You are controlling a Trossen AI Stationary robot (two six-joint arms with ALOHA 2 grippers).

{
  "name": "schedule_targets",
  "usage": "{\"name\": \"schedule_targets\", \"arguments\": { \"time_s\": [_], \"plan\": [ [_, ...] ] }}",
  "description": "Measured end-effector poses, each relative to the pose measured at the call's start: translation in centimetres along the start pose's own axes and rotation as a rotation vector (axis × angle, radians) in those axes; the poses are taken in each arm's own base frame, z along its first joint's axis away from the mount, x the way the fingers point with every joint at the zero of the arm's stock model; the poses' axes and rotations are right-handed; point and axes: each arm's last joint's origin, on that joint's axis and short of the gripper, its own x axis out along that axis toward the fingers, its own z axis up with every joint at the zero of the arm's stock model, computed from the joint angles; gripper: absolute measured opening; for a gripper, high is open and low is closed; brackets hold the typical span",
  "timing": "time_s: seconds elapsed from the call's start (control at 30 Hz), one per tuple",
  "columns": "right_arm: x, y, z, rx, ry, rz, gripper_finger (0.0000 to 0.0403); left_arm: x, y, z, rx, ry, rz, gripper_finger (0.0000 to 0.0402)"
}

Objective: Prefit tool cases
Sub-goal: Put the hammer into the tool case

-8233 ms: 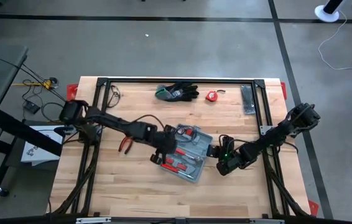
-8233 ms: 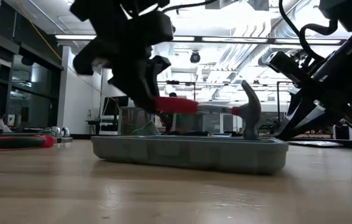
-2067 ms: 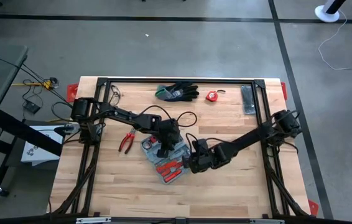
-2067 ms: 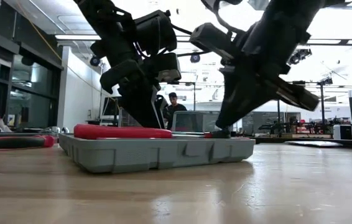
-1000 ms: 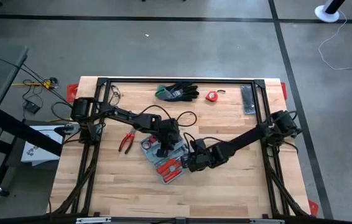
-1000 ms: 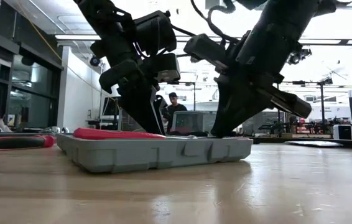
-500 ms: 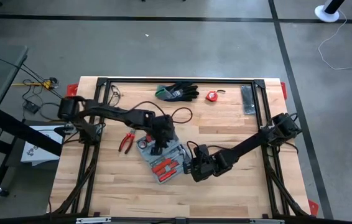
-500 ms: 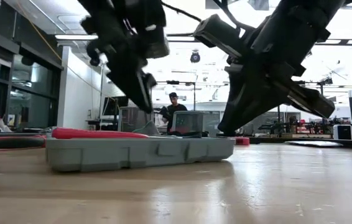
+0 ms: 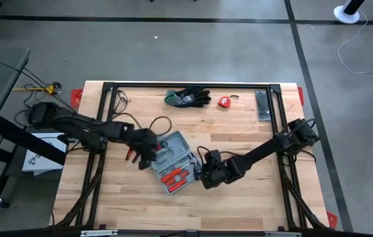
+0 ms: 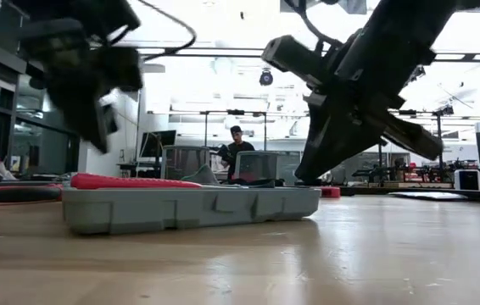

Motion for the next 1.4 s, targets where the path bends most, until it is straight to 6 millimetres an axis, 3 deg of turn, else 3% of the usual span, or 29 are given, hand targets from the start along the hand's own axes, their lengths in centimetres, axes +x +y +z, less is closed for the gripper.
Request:
{"name": "schedule_targets", "arguments": {
  "time_s": [0.2,0.33,0.53,0.87,1.03,1.13,1.4],
  "plan": [
    [1.1,0.0,2.3,-0.068,0.058,-0.021,0.0,0.9,-0.8,-2.8,-0.053,0.088,-0.01,0.0055],
    [1.7,-0.1,3.8,-0.063,0.044,-0.037,0.0,1.2,-1.5,-3.2,-0.039,0.086,0.004,0.005],
    [2.2,-0.3,5.0,-0.08,0.069,-0.048,0.0,2.6,-0.9,-3.4,0.002,0.12,0.084,0.004],
    [0.7,0.1,1.3,-0.027,0.112,-0.014,0.0,6.1,1.6,-1.3,0.032,0.14,0.063,0.0017],
    [-0.3,0.0,-0.6,0.036,0.097,-0.001,0.0,6.0,2.2,0.7,0.124,0.086,0.06,0.0012],
    [-0.6,0.0,-1.3,0.079,0.053,0.009,0.0,5.8,2.6,2.1,0.163,0.001,0.154,0.0011],
    [-0.9,0.2,-1.2,0.104,0.027,0.031,0.0,5.5,3.7,3.2,0.118,-0.054,0.128,0.0011]
  ]
}}
